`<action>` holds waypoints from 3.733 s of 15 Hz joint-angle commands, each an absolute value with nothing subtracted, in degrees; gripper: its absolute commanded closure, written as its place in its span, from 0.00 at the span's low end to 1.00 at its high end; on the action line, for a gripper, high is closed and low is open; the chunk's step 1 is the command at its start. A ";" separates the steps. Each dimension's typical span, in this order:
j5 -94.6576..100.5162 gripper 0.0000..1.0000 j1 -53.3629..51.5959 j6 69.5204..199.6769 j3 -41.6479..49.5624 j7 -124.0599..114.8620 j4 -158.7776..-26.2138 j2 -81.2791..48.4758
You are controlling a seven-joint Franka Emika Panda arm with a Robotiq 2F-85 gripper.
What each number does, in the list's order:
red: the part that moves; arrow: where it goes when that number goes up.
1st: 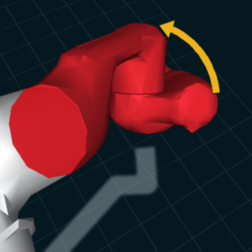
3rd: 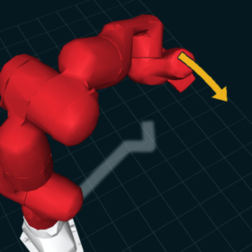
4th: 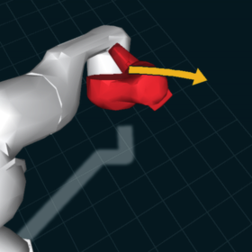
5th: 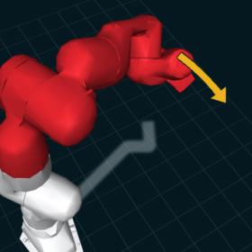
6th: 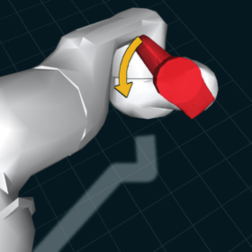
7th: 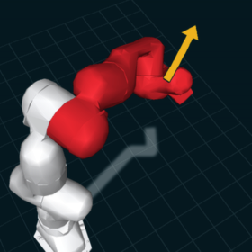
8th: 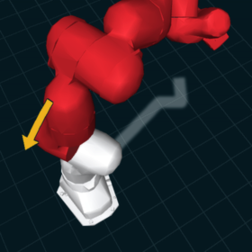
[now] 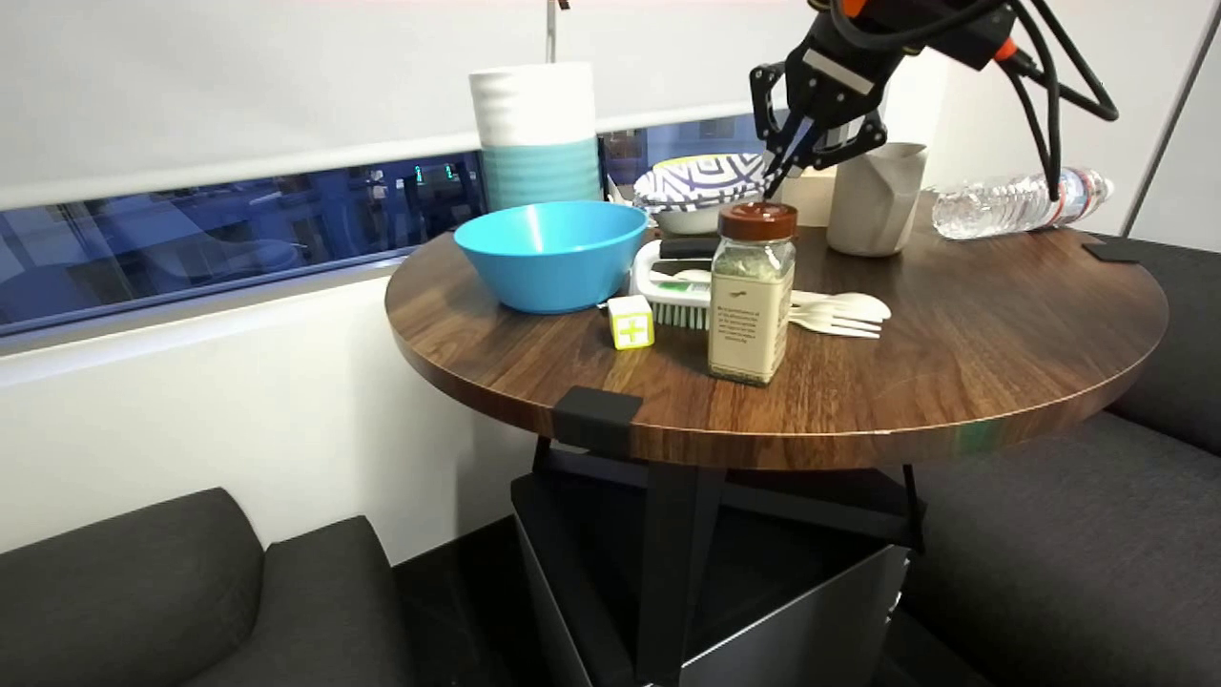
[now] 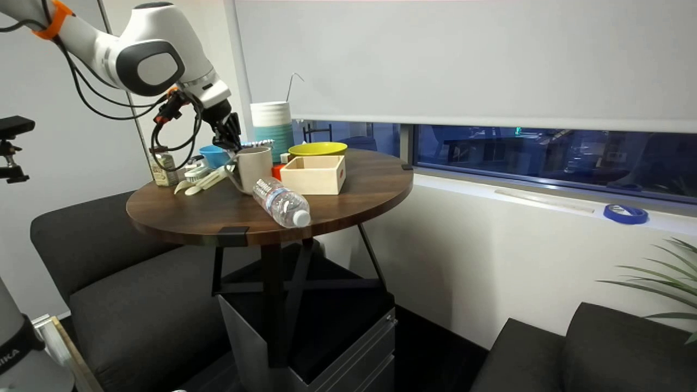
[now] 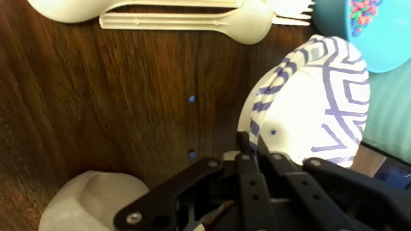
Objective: Stack the white bowls together then pick them up and put them in the blue bowl
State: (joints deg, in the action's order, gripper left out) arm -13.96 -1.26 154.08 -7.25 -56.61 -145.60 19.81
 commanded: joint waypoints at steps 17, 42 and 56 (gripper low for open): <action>-26.83 0.99 -11.62 152.35 -6.27 -36.10 -136.01 14.18; -17.78 0.16 -9.61 148.11 -9.10 -37.87 -128.37 8.37; -17.62 0.00 -9.86 144.72 -6.89 -15.58 -142.57 27.47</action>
